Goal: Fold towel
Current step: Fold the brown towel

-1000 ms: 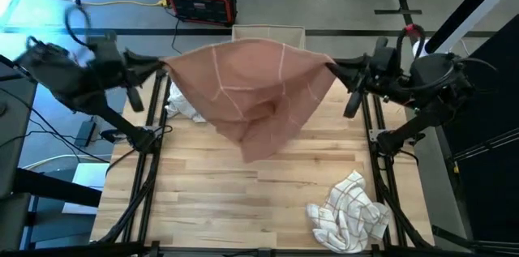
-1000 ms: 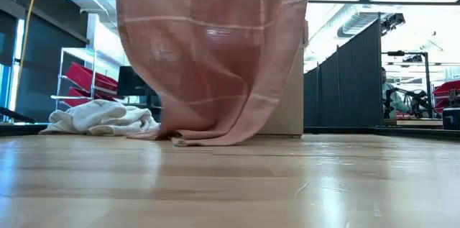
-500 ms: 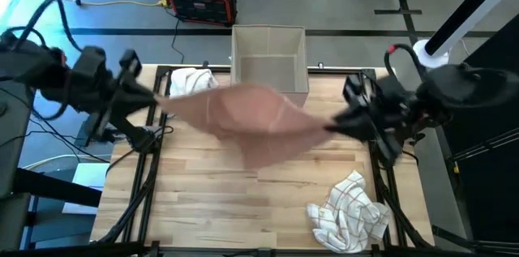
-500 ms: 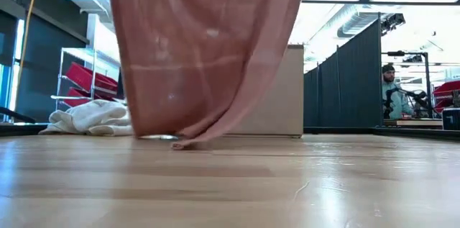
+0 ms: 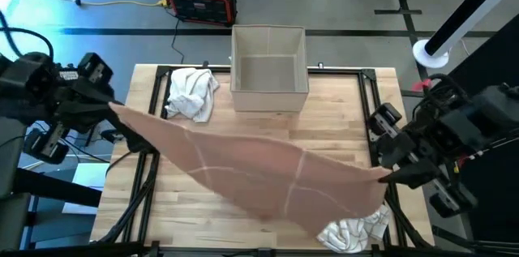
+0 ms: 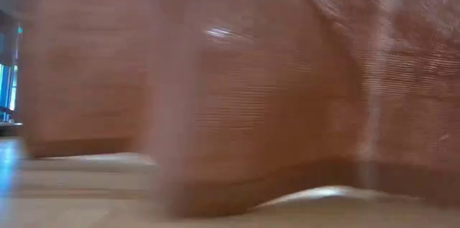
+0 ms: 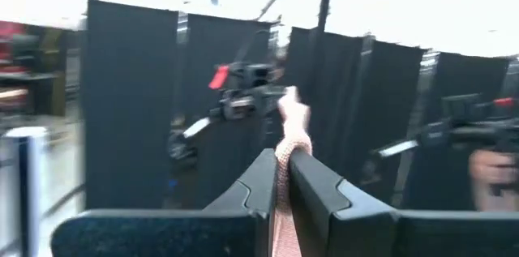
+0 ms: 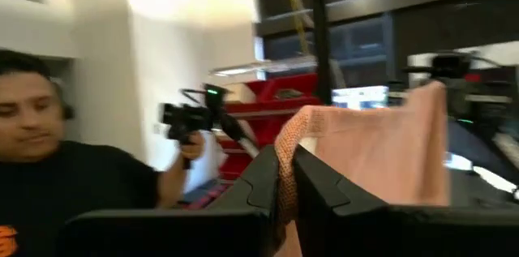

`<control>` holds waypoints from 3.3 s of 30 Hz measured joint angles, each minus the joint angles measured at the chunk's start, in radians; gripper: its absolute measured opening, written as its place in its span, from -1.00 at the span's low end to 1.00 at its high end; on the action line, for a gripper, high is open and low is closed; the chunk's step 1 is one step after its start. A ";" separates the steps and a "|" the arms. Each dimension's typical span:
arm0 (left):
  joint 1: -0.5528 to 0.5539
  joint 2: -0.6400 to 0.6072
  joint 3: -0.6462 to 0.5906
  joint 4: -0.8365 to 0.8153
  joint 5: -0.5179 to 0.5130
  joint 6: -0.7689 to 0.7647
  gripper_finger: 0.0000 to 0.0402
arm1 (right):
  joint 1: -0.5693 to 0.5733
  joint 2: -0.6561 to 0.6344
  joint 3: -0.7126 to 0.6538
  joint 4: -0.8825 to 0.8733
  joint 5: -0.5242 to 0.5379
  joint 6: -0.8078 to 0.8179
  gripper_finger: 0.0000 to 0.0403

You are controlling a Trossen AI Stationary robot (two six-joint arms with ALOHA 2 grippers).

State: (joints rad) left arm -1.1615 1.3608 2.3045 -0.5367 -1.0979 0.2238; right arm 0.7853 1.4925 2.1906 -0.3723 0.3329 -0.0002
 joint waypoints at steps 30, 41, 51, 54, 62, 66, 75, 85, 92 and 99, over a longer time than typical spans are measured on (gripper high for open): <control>0.217 -0.138 -0.135 -1.029 -0.253 -0.841 -0.93 | -0.218 -0.040 -0.121 -1.149 0.713 0.716 -0.95; 0.330 -0.184 -0.367 -0.844 -0.101 -1.008 -0.93 | -0.275 -0.040 -0.210 -1.127 0.589 0.699 -0.95; 0.384 -0.171 -0.395 -0.127 0.246 -0.107 -0.93 | -0.274 -0.041 -0.210 -0.808 0.556 0.372 -0.95; 0.381 -0.177 -0.352 -0.026 0.271 0.068 -0.93 | -0.266 -0.041 -0.210 -0.539 0.486 0.123 -0.95; 0.346 -0.196 -0.231 -0.034 0.208 0.215 -0.93 | -0.192 -0.041 -0.209 0.118 0.509 -0.484 -0.95; 0.346 -0.209 -0.218 -0.033 0.203 0.241 -0.93 | -0.155 -0.044 -0.208 0.353 0.425 -0.655 -0.95; 0.284 -0.155 -0.219 -0.066 0.279 0.096 -0.93 | -0.043 -0.044 -0.208 0.360 0.209 -0.507 -0.95; 0.035 -0.039 -0.220 0.231 0.214 0.267 -0.93 | 0.148 -0.032 -0.208 0.364 0.121 -0.444 -0.95; -0.089 0.016 -0.220 0.546 0.108 0.488 -0.93 | 0.252 -0.032 -0.208 0.445 0.113 -0.586 -0.95; -0.109 0.035 -0.220 0.722 0.009 0.635 -0.93 | 0.302 -0.031 -0.208 0.542 0.273 -0.779 -0.95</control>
State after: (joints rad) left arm -1.2705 1.3960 2.0842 0.1857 -1.0887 0.8587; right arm 1.0878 1.4612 1.9827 0.1697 0.6054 -0.7796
